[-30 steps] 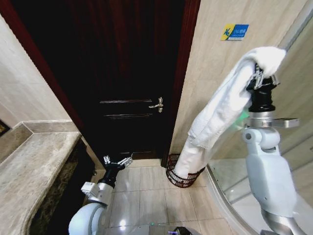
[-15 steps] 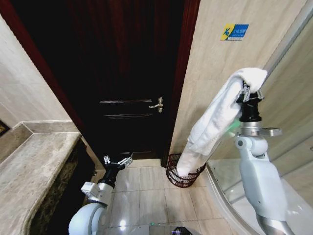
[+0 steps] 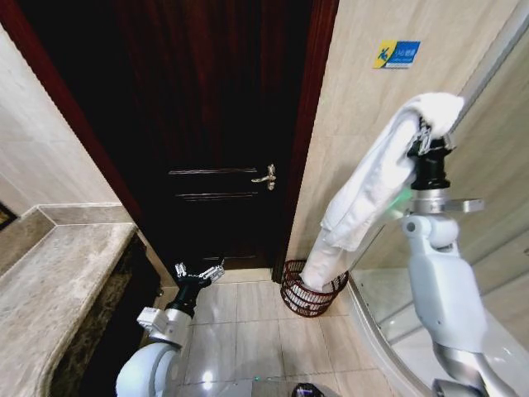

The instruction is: Discard the used towel into the hamper.

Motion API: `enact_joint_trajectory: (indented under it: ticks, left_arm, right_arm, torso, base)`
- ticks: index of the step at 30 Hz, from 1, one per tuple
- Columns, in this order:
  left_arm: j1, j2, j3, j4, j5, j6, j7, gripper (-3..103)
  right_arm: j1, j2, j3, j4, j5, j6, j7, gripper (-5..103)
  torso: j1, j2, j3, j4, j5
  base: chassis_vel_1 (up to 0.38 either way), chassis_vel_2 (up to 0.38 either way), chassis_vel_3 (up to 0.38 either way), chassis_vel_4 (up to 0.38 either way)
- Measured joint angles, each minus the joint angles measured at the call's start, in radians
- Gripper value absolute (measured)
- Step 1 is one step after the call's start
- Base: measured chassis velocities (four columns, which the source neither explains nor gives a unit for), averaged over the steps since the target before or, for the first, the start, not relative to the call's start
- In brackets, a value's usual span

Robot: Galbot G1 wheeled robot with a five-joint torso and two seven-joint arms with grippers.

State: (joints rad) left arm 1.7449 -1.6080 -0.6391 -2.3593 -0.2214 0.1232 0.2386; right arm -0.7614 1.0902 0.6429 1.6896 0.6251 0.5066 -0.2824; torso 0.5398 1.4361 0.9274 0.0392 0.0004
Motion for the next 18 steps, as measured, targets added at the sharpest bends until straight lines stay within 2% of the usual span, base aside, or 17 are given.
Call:
enact_joint_trajectory:
  ticks: [18]
  left_arm:
    - [0.000, 0.000, 0.000, 0.000, 0.000, 0.000, 0.000, 100]
  right_arm:
    - [-0.192, 0.086, 0.007, -0.067, -0.061, 0.076, -0.036, 5]
  torso:
    - [0.000, 0.000, 0.000, -0.0001, -0.0004]
  base:
    - [0.000, 0.000, 0.000, 0.000]
